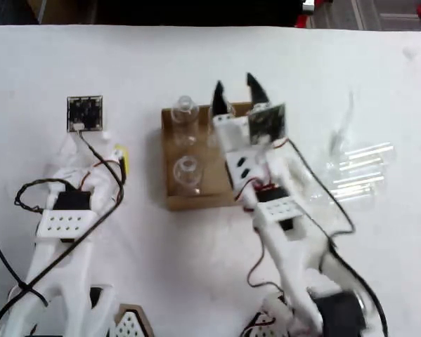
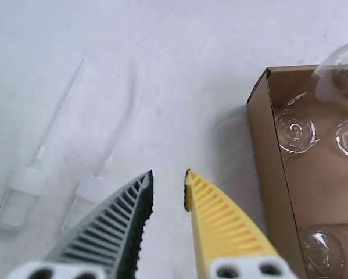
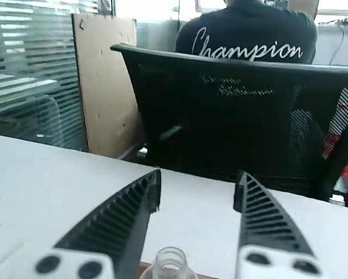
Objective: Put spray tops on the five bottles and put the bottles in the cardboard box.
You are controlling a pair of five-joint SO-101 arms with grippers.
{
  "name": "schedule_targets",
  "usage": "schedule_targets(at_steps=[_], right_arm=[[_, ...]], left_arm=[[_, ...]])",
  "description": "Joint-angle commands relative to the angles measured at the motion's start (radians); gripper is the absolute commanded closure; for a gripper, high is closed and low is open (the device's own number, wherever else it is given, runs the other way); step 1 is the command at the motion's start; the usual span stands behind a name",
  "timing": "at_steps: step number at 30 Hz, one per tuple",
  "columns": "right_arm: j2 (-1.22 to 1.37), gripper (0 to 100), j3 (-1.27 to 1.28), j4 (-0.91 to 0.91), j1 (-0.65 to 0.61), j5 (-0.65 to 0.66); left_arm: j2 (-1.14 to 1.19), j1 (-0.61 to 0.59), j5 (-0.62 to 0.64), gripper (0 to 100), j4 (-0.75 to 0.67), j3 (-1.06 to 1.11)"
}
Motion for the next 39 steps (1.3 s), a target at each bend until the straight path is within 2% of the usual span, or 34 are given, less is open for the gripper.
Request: schedule_targets(at_steps=[1,5,11,18,22,27,31,37,39], right_arm=[[-0.278,81.5,-0.155,0.484,0.111,-0.011],[-0.424,81.5,-0.275,0.814,0.225,-0.009],[-0.456,81.2,-0.322,1.098,0.410,0.032],[-0.455,81.5,-0.284,1.320,0.576,0.631],[-0.463,81.5,-0.129,1.291,0.607,0.875],[-0.466,81.5,0.087,1.098,0.628,1.086],[-0.467,81.5,0.190,0.987,0.622,1.128],[-0.467,81.5,0.199,1.052,0.615,1.142],[-0.467,81.5,0.199,1.076,0.595,1.220]], left_arm=[[-0.030,0.008,0.005,91,-0.028,-0.008],[-0.030,0.008,0.005,91,-0.028,-0.006],[-0.025,0.008,0.005,91,-0.026,-0.006],[-0.024,0.008,0.005,91,-0.023,-0.005],[-0.024,0.008,0.005,91,-0.023,-0.005],[-0.022,0.008,0.005,91,-0.029,0.005],[-0.022,0.008,0.005,91,-0.029,0.005],[-0.027,0.010,0.005,91,-0.029,0.003],[-0.027,0.013,0.005,91,-0.029,0.003]])
